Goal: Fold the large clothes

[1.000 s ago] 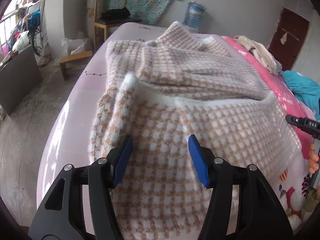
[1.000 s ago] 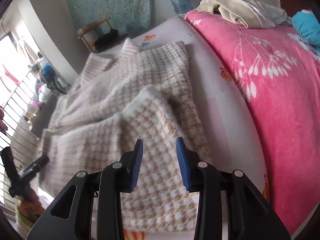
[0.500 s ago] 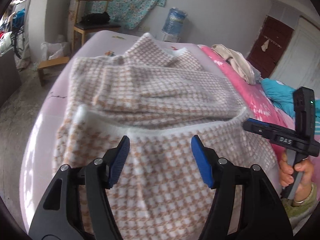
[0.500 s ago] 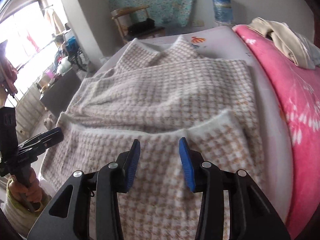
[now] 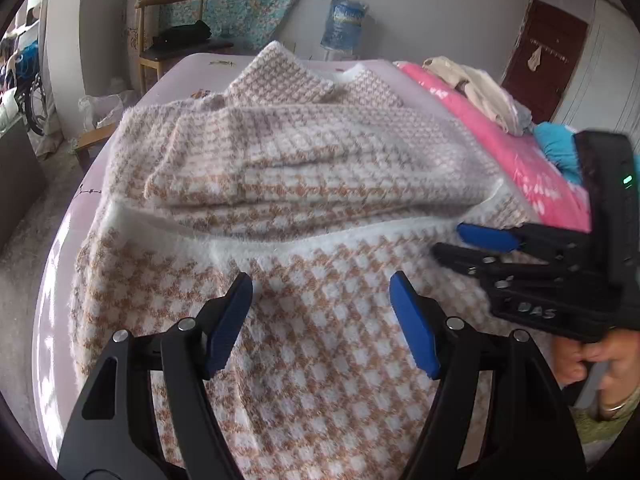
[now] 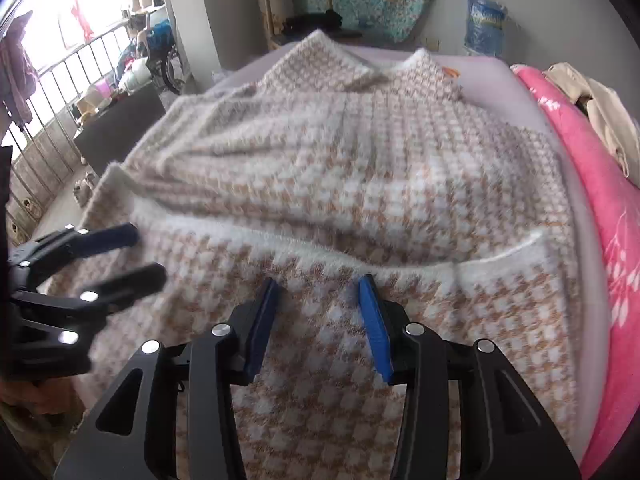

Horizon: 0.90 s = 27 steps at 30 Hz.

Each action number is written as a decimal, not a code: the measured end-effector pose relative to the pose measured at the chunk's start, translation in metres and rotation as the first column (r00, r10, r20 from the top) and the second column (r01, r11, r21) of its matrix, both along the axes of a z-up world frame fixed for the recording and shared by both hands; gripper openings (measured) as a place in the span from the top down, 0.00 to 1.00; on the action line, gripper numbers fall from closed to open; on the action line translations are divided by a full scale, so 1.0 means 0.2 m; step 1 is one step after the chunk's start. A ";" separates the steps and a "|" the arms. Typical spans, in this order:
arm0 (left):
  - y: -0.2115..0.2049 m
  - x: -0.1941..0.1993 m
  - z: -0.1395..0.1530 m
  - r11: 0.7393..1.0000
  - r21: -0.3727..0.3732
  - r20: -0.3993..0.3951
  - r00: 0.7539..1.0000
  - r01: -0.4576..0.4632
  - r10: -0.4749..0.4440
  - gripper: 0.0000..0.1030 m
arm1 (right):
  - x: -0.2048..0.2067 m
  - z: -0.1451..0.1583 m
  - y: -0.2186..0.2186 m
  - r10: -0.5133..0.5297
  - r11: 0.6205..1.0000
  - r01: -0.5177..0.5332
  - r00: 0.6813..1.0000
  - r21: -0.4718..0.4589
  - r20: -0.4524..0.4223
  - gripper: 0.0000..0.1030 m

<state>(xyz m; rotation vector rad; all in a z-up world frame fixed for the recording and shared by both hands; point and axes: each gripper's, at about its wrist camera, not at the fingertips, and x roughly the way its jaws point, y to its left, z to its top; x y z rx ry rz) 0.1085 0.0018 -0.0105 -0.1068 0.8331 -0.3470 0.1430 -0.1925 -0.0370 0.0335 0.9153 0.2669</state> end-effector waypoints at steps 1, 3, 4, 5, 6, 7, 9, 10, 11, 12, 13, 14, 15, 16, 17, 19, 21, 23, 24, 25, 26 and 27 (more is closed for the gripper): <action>0.02 -0.03 0.04 0.999 -0.044 0.026 1.000 0.018 -0.017 0.34 | 0.01 0.00 -0.02 -0.002 1.000 0.002 1.000 0.015 -0.010 0.57; 0.02 -0.11 0.11 0.993 -0.090 0.067 0.996 0.071 -0.065 0.34 | 0.01 0.00 -0.03 -0.011 0.999 0.011 1.000 0.034 -0.023 0.57; 0.00 -0.14 0.13 0.990 -0.091 0.074 0.992 0.104 -0.097 0.34 | 0.01 0.00 -0.03 -0.007 1.000 0.008 1.000 0.028 -0.016 0.57; -0.03 -0.17 0.13 0.987 -0.074 0.068 0.988 0.141 -0.136 0.34 | 0.00 0.00 -0.03 -0.006 1.000 0.007 1.000 0.022 -0.013 0.57; -0.08 -0.19 0.11 0.985 -0.036 0.053 0.985 0.169 -0.167 0.34 | 0.00 0.01 -0.03 -0.009 1.000 0.009 1.000 0.022 -0.013 0.57; -0.13 -0.21 0.07 0.983 0.024 0.034 0.983 0.182 -0.183 0.34 | 0.00 0.01 -0.03 -0.012 1.000 0.012 1.000 0.025 -0.014 0.57; -0.24 -0.23 -0.05 0.967 0.160 -0.033 0.981 0.196 -0.193 0.34 | -0.02 0.05 -0.04 -0.016 0.999 0.016 1.000 0.029 -0.008 0.57; -0.26 -0.24 -0.10 0.961 0.208 -0.045 0.983 0.182 -0.177 0.32 | -0.04 0.07 -0.05 -0.017 0.999 0.017 1.000 0.036 0.006 0.57; -0.26 -0.25 -0.11 0.965 0.203 -0.029 0.986 0.165 -0.163 0.31 | -0.08 0.11 -0.06 -0.012 0.999 0.011 1.000 0.047 0.026 0.57; -0.25 -0.24 -0.12 0.970 0.186 -0.022 0.988 0.154 -0.153 0.30 | -0.11 0.15 -0.06 -0.003 0.999 0.001 0.999 0.051 0.045 0.57; -0.24 -0.24 -0.12 0.974 0.172 -0.030 0.989 0.150 -0.147 0.29 | -0.16 0.19 -0.07 0.007 0.999 -0.010 0.998 0.047 0.065 0.57; -0.22 -0.23 -0.12 0.977 0.158 -0.036 0.989 0.144 -0.140 0.28 | -0.20 0.22 -0.07 0.020 0.999 -0.023 0.996 0.036 0.084 0.57; -0.21 -0.22 -0.12 0.979 0.149 -0.039 0.990 0.141 -0.136 0.28 | -0.25 0.24 -0.07 0.036 0.999 -0.039 0.995 0.024 0.097 0.57; -0.21 -0.22 -0.12 0.979 0.149 -0.039 0.990 0.141 -0.137 0.28 | -0.29 0.25 -0.06 0.052 0.999 -0.053 0.993 0.010 0.103 0.57; -0.21 -0.23 -0.12 0.978 0.155 -0.034 0.990 0.141 -0.137 0.28 | -0.32 0.25 -0.05 0.066 0.998 -0.065 0.993 -0.006 0.099 0.57; -0.21 -0.22 -0.12 0.978 0.157 -0.031 0.990 0.140 -0.137 0.28 | -0.37 0.19 -0.04 0.080 0.996 -0.077 0.994 -0.047 0.068 0.57; -0.21 -0.23 -0.12 0.978 0.152 -0.033 0.990 0.141 -0.137 0.28 | -0.38 0.09 -0.04 0.076 0.993 -0.076 0.997 -0.091 0.006 0.57; -0.21 -0.23 -0.13 0.978 0.157 -0.035 0.990 0.141 -0.137 0.28 | -0.39 -0.02 -0.05 0.059 0.992 -0.063 0.998 -0.106 -0.039 0.57; -0.22 -0.22 -0.13 0.976 0.163 -0.039 0.990 0.141 -0.137 0.28 | -0.41 -0.02 -0.07 0.050 0.995 -0.052 0.998 -0.083 -0.030 0.57; -0.22 -0.23 -0.12 0.976 0.166 -0.038 0.990 0.141 -0.136 0.28 | -0.41 -0.01 -0.08 0.046 0.996 -0.049 0.998 -0.080 -0.040 0.57; -0.22 -0.23 -0.12 0.976 0.166 -0.042 0.990 0.140 -0.135 0.28 | -0.42 0.02 -0.08 0.042 0.995 -0.045 0.999 -0.088 -0.031 0.57; -0.22 -0.23 -0.11 0.977 0.163 -0.048 0.990 0.139 -0.133 0.28 | -0.44 0.05 -0.08 0.045 0.994 -0.046 0.999 -0.096 -0.007 0.57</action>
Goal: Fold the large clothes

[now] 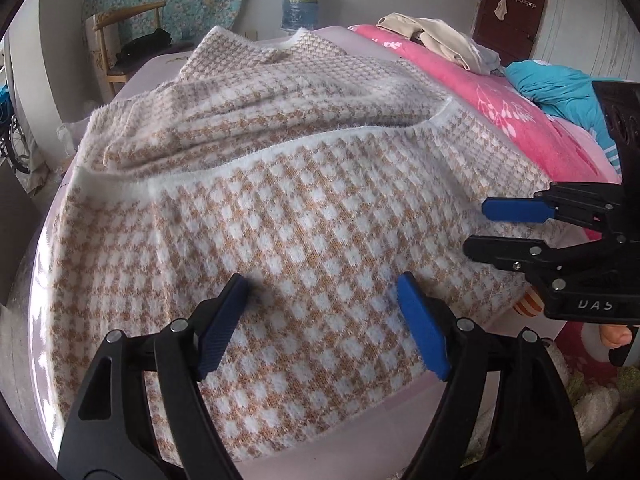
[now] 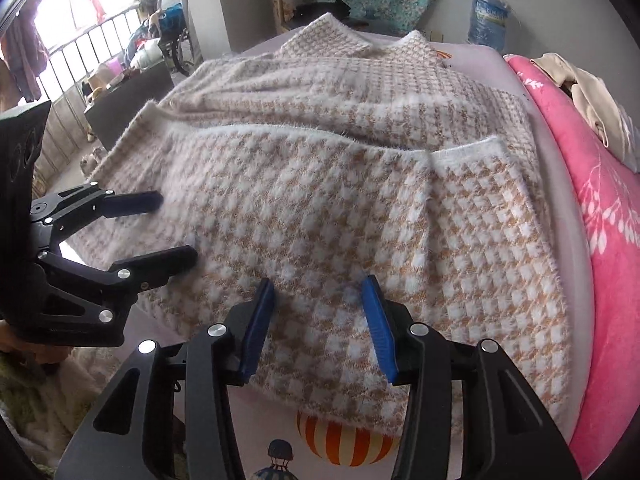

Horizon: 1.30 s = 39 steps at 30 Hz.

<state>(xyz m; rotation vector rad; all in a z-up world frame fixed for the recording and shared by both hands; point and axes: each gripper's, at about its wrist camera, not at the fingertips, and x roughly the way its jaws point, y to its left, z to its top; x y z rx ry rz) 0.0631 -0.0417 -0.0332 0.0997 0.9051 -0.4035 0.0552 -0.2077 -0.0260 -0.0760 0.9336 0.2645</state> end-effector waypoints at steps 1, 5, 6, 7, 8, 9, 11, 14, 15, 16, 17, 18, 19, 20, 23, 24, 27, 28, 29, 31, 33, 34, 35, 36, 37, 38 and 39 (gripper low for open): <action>0.00 0.00 0.00 1.000 -0.004 -0.007 1.000 -0.003 0.003 0.28 | -0.02 0.03 0.00 0.018 1.000 -0.018 1.000 0.003 0.021 0.57; -0.01 0.02 0.00 1.000 0.003 -0.021 1.000 -0.022 0.022 0.27 | -0.05 -0.05 0.02 0.046 0.998 -0.046 0.999 -0.038 -0.018 0.57; -0.01 0.02 0.00 1.000 0.006 -0.029 0.999 -0.027 0.027 0.27 | -0.05 -0.09 0.01 0.046 0.998 -0.047 0.999 -0.043 -0.030 0.57; -0.01 0.02 0.00 0.999 0.013 -0.039 0.999 -0.032 0.032 0.27 | -0.06 -0.10 -0.01 0.040 0.999 -0.040 0.999 -0.011 -0.016 0.55; -0.02 0.02 0.00 0.999 0.024 -0.042 0.998 -0.040 0.041 0.27 | -0.06 -0.09 -0.03 0.029 1.000 -0.029 0.999 0.011 -0.033 0.55; -0.03 0.03 0.00 0.998 0.036 -0.046 0.998 -0.046 0.048 0.26 | -0.05 -0.06 -0.05 0.011 1.000 -0.010 0.999 0.012 -0.036 0.55; -0.04 0.04 0.01 0.996 0.066 -0.058 0.996 -0.065 0.069 0.23 | -0.07 -0.02 -0.08 -0.030 0.999 0.030 1.000 -0.024 0.008 0.55; -0.06 0.05 0.02 0.990 0.108 -0.069 0.992 -0.095 0.103 0.19 | -0.08 -0.06 -0.14 -0.058 0.998 0.058 0.998 0.001 -0.022 0.52; -0.06 0.05 0.02 0.988 0.117 -0.071 0.991 -0.101 0.110 0.18 | -0.06 -0.10 -0.17 -0.073 0.997 0.073 0.996 -0.002 -0.054 0.51; -0.07 0.05 0.02 0.987 0.123 -0.074 0.990 -0.107 0.116 0.18 | -0.07 -0.13 -0.18 -0.070 0.997 0.071 0.996 0.007 -0.050 0.50; -0.07 0.05 0.02 0.985 0.130 -0.078 0.989 -0.114 0.125 0.17 | -0.08 -0.12 -0.18 -0.062 0.998 0.062 0.997 0.004 -0.037 0.49; -0.07 0.05 0.02 0.983 0.134 -0.080 0.988 -0.123 0.134 0.16 | -0.08 -0.11 -0.16 -0.056 0.998 0.055 0.998 -0.025 -0.041 0.49; -0.07 0.05 0.02 0.982 0.139 -0.082 0.987 -0.128 0.141 0.15 | -0.08 -0.10 -0.16 -0.056 0.998 0.054 0.998 -0.044 -0.040 0.47; -0.07 0.05 0.02 0.981 0.142 -0.086 0.985 -0.133 0.146 0.14 | -0.08 -0.08 -0.15 -0.058 0.997 0.056 0.998 -0.053 -0.030 0.46; -0.07 0.06 0.02 0.979 0.147 -0.098 0.982 -0.145 0.160 0.13 | -0.09 -0.03 -0.17 -0.067 0.997 0.067 0.998 -0.040 0.004 0.31; -0.07 0.06 0.02 0.978 0.150 -0.099 0.981 -0.148 0.164 0.12 | -0.09 -0.05 -0.18 -0.081 0.995 0.081 0.997 -0.052 0.000 0.28; -0.07 0.06 0.02 0.976 0.155 -0.101 0.980 -0.153 0.170 0.12 | -0.07 -0.13 -0.23 -0.127 0.990 0.123 0.991 -0.075 -0.047 0.25; -0.07 0.06 0.02 0.975 0.156 -0.101 0.980 -0.156 0.173 0.11 | -0.07 -0.12 -0.25 -0.133 0.990 0.130 0.990 -0.048 -0.049 0.25; -0.07 0.07 0.02 0.975 0.158 -0.101 0.980 -0.157 0.174 0.11 | -0.07 -0.10 -0.26 -0.139 0.990 0.137 0.989 -0.040 -0.052 0.25; -0.07 0.07 0.03 0.974 0.162 -0.102 0.979 -0.157 0.175 0.11 | -0.07 -0.06 -0.29 -0.162 0.986 0.161 0.987 -0.031 -0.023 0.25; -0.08 0.07 0.02 0.973 0.166 -0.097 0.979 -0.159 0.177 0.11 | -0.06 -0.04 -0.33 -0.189 0.982 0.189 0.982 -0.013 -0.013 0.25; -0.08 0.07 0.02 0.972 0.170 -0.093 0.980 -0.161 0.178 0.10 | -0.05 -0.05 -0.35 -0.211 0.977 0.211 0.977 -0.014 -0.017 0.24; -0.08 0.06 0.02 0.972 0.172 -0.091 0.979 -0.163 0.180 0.09 | -0.03 -0.07 -0.37 -0.233 0.972 0.233 0.972 -0.020 -0.035 0.24; -0.08 0.06 0.02 0.972 0.171 -0.092 0.979 -0.164 0.182 0.09 | -0.01 -0.10 -0.38 -0.242 0.970 0.242 0.968 -0.020 -0.060 0.24; -0.08 0.06 0.02 0.972 0.169 -0.094 0.979 -0.166 0.183 0.09 | -0.01 -0.11 -0.38 -0.244 0.970 0.244 0.968 -0.021 -0.063 0.24; -0.08 0.06 0.02 0.972 0.168 -0.095 0.978 -0.166 0.184 0.09 | -0.01 -0.11 -0.37 -0.244 0.970 0.242 0.968 -0.034 -0.054 0.24; -0.08 0.06 0.02 0.972 0.168 -0.096 0.978 -0.167 0.185 0.09 | -0.01 -0.10 -0.35 -0.242 0.969 0.240 0.969 -0.052 -0.047 0.24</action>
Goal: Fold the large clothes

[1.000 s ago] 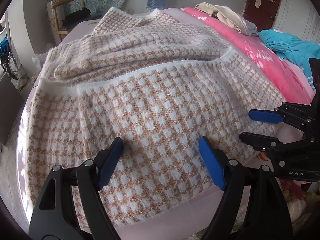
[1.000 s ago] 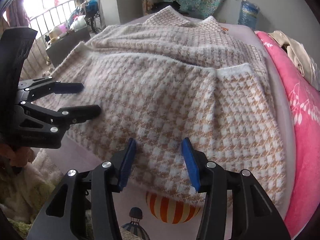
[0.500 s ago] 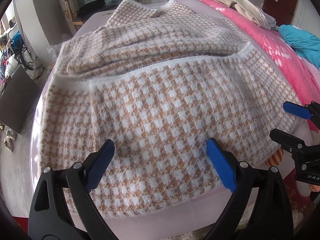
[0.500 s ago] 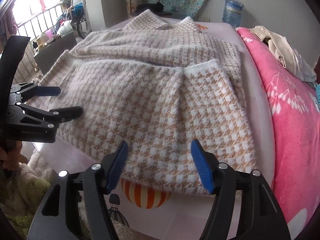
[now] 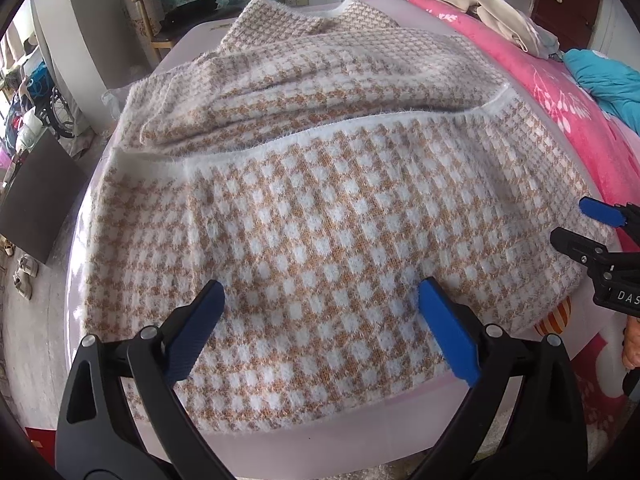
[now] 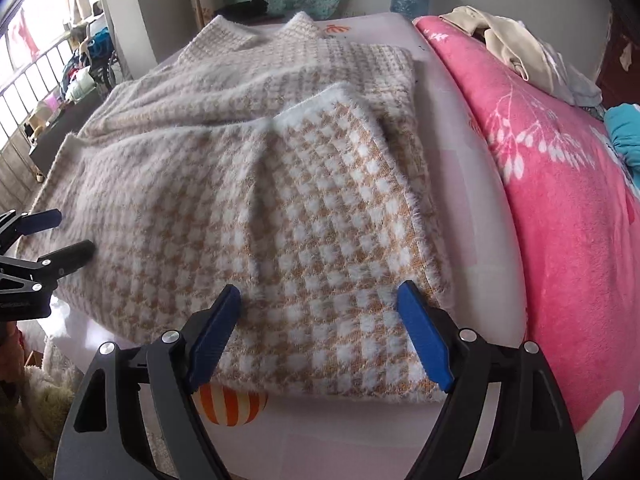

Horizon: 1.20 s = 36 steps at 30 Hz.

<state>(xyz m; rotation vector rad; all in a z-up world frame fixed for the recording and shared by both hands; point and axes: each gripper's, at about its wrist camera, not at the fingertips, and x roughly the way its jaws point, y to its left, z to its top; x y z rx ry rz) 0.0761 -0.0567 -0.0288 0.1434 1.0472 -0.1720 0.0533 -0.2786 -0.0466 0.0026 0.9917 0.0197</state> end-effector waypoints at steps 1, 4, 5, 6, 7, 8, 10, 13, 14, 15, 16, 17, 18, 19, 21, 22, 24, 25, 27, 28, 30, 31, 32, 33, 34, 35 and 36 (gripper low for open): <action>0.00 0.00 0.00 1.000 0.001 0.000 1.000 -0.001 0.001 0.09 | 0.00 0.01 0.01 0.002 1.000 -0.002 1.000 -0.012 0.007 0.24; 0.00 0.00 0.00 1.000 0.004 0.002 1.000 -0.002 0.002 0.08 | 0.00 0.05 0.03 -0.001 1.000 0.000 0.999 0.019 0.033 0.24; 0.00 0.00 0.00 1.000 0.004 0.002 1.000 -0.003 0.003 0.08 | 0.01 0.06 0.03 -0.004 0.999 0.003 0.999 0.032 0.041 0.24; 0.00 0.00 0.00 1.000 0.003 0.001 1.000 -0.004 0.004 0.08 | 0.02 0.07 0.03 -0.007 0.999 0.005 0.999 0.041 0.046 0.24; 0.00 0.00 0.00 1.000 0.000 -0.001 1.000 -0.005 0.005 0.08 | 0.03 0.08 0.02 -0.010 0.999 0.007 0.999 0.046 0.049 0.24; 0.00 0.00 0.00 1.000 -0.002 -0.002 1.000 -0.006 0.006 0.08 | 0.04 0.08 0.02 -0.014 0.999 0.012 0.999 0.050 0.050 0.24; 0.01 0.00 0.00 1.000 -0.005 -0.004 1.000 -0.008 0.007 0.08 | 0.05 0.09 0.02 -0.019 0.997 0.015 0.999 0.070 0.050 0.24; 0.01 0.00 -0.01 1.000 -0.006 -0.004 1.000 -0.008 0.008 0.08 | 0.06 0.08 0.03 -0.017 0.995 0.012 0.999 0.099 0.043 0.24; 0.01 0.00 -0.01 1.000 -0.007 -0.005 1.000 -0.009 0.009 0.08 | 0.06 0.08 0.03 -0.015 0.995 0.011 0.999 0.099 0.042 0.24; 0.01 0.00 -0.01 1.000 -0.007 -0.005 1.000 -0.008 0.008 0.08 | 0.07 0.08 0.04 -0.012 0.995 0.007 0.999 0.099 0.041 0.24; 0.01 0.00 -0.01 1.000 -0.007 -0.005 1.000 -0.008 0.008 0.08 | 0.07 0.07 0.05 -0.008 0.995 0.003 0.999 0.101 0.040 0.24; 0.01 0.00 -0.01 1.000 -0.007 -0.005 1.000 -0.008 0.008 0.08 | 0.07 0.07 0.05 -0.004 0.995 0.000 0.999 0.102 0.039 0.24; 0.01 0.00 -0.01 1.000 -0.008 -0.005 1.000 -0.009 0.009 0.08 | 0.07 0.07 0.06 -0.001 0.995 -0.003 0.999 0.103 0.038 0.24; 0.01 0.00 -0.01 1.000 -0.007 -0.005 1.000 -0.008 0.008 0.08 | 0.07 0.07 0.07 0.001 0.995 -0.005 0.999 0.103 0.037 0.24; 0.01 0.00 -0.01 1.000 -0.009 -0.005 1.000 -0.009 0.009 0.08 | 0.07 0.07 0.07 0.004 0.994 -0.008 0.999 0.107 0.034 0.24; 0.01 0.00 -0.01 1.000 -0.008 -0.005 1.000 -0.009 0.009 0.07 | 0.07 0.07 0.08 0.007 0.994 -0.010 0.999 0.109 0.033 0.24; 0.01 0.00 -0.01 1.000 -0.008 -0.005 1.000 -0.009 0.009 0.07 | 0.08 0.06 0.09 0.012 0.994 -0.015 0.999 0.111 0.032 0.24; 0.01 0.00 -0.01 1.000 -0.009 -0.005 1.000 -0.009 0.009 0.07 | 0.08 0.06 0.09 0.015 0.994 -0.018 0.999 0.111 0.031 0.24; 0.01 0.00 -0.01 1.000 -0.008 -0.005 1.000 -0.008 0.008 0.07 | 0.08 0.06 0.10 0.021 0.993 -0.024 0.999 0.112 0.030 0.24; 0.01 0.00 -0.01 1.000 -0.008 -0.005 1.000 -0.008 0.008 0.07 | 0.08 0.06 0.11 0.024 0.993 -0.027 0.999 0.113 0.030 0.24; 0.01 0.00 -0.01 1.000 -0.008 -0.005 1.000 -0.008 0.008 0.07 | 0.09 0.06 0.12 0.030 0.993 -0.033 0.999 0.113 0.028 0.24; 0.01 0.00 -0.01 1.000 -0.008 -0.005 1.000 -0.008 0.008 0.07 | 0.09 0.06 0.13 0.032 0.993 -0.035 0.999 0.112 0.028 0.24; 0.01 0.00 -0.01 1.000 -0.008 -0.005 1.000 -0.008 0.008 0.07 | 0.09 0.06 0.13 0.034 0.993 -0.036 0.999 0.110 0.028 0.24; 0.01 0.00 -0.01 1.000 -0.008 -0.005 1.000 -0.007 0.007 0.07 | 0.09 0.06 0.13 0.035 0.993 -0.038 0.999 0.110 0.027 0.24; 0.01 0.00 -0.01 1.000 -0.008 -0.005 1.000 -0.008 0.007 0.07 | 0.09 0.06 0.13 0.036 0.993 -0.038 0.999 0.111 0.026 0.24; 0.01 0.00 -0.01 1.000 -0.009 -0.006 1.000 -0.008 0.008 0.07 | 0.10 0.06 0.13 0.036 0.993 -0.039 0.999 0.113 0.025 0.24; 0.01 0.00 -0.01 1.000 -0.008 -0.005 1.000 -0.007 0.007 0.07 | 0.10 0.06 0.14 0.036 0.993 -0.039 0.999 0.115 0.024 0.24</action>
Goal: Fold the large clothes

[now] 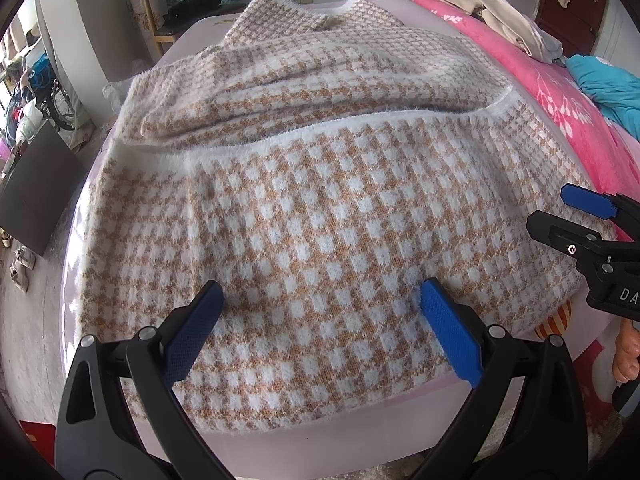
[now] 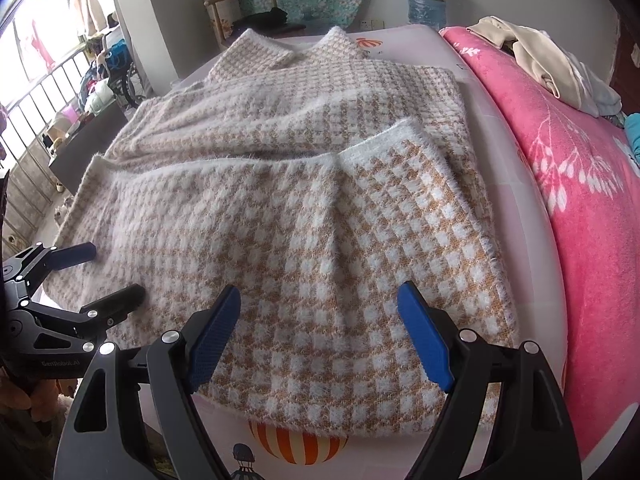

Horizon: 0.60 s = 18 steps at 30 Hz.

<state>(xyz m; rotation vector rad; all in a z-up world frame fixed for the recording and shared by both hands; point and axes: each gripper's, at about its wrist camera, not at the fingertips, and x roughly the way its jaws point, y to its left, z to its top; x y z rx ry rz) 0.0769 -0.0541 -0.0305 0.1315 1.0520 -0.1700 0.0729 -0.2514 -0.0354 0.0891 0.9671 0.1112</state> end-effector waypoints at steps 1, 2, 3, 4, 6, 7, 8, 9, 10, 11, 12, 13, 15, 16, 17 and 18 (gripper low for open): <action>0.00 0.00 0.00 1.000 0.000 0.000 1.000 0.000 0.000 0.07 | 0.00 0.00 0.00 0.000 1.000 0.000 1.000 0.001 -0.001 0.24; 0.00 0.00 0.00 1.000 0.000 0.000 1.000 0.000 0.000 0.07 | 0.00 0.00 0.00 0.000 1.000 0.000 1.000 0.001 -0.002 0.24; 0.00 0.00 0.00 1.000 -0.001 -0.001 1.000 0.000 0.000 0.07 | 0.01 0.00 0.00 0.001 1.000 -0.001 1.000 0.002 -0.003 0.24; 0.00 0.00 0.00 1.000 -0.001 -0.001 1.000 0.000 0.000 0.07 | 0.01 -0.01 0.01 0.001 1.000 -0.001 1.000 0.003 -0.004 0.24; 0.00 0.00 0.00 1.000 -0.001 -0.001 1.000 0.000 0.000 0.07 | 0.01 -0.01 0.01 0.000 1.000 0.000 1.000 0.006 -0.006 0.24; 0.00 0.00 0.00 1.000 -0.001 0.000 1.000 0.000 0.000 0.07 | 0.01 -0.01 0.01 0.000 1.000 0.000 1.000 0.008 -0.006 0.24; 0.00 0.00 0.00 1.000 -0.002 -0.001 1.000 0.000 0.000 0.07 | 0.02 -0.01 0.01 0.000 1.000 0.000 1.000 0.010 -0.007 0.24; 0.00 0.00 0.00 1.000 -0.002 -0.001 1.000 0.000 0.000 0.07 | 0.02 -0.01 0.01 0.000 1.000 0.000 1.000 0.011 -0.007 0.24; 0.00 0.00 0.00 1.000 -0.001 -0.001 1.000 -0.001 0.001 0.07 | 0.02 -0.01 0.02 0.001 1.000 -0.001 1.000 0.012 -0.006 0.24; 0.00 0.00 0.00 1.000 -0.002 -0.001 1.000 0.000 0.000 0.07 | 0.02 -0.01 0.02 0.002 1.000 -0.002 1.000 0.013 -0.007 0.24; 0.00 0.00 0.00 1.000 -0.002 -0.001 1.000 -0.001 0.001 0.07 | 0.03 -0.01 0.02 0.004 1.000 -0.004 1.000 0.013 -0.006 0.24; 0.00 0.00 0.00 1.000 -0.002 -0.001 1.000 0.000 0.000 0.07 | 0.03 -0.01 0.03 0.006 1.000 -0.006 1.000 0.014 -0.006 0.24; 0.00 0.00 0.00 1.000 -0.002 -0.001 1.000 -0.001 0.001 0.07 | 0.04 -0.01 0.04 0.012 1.000 -0.012 1.000 0.015 -0.005 0.24; 0.00 0.00 0.00 1.000 -0.002 -0.001 1.000 -0.001 0.001 0.07 | 0.04 0.00 0.04 0.015 1.000 -0.014 1.000 0.017 -0.004 0.24; 0.00 0.00 0.00 1.000 -0.002 -0.001 1.000 -0.001 0.001 0.07 | 0.04 0.00 0.04 0.017 1.000 -0.017 1.000 0.018 -0.002 0.24; 0.00 0.00 0.00 1.000 -0.002 -0.001 1.000 -0.002 0.002 0.07 | 0.04 0.00 0.05 0.019 1.000 -0.019 1.000 0.019 -0.001 0.24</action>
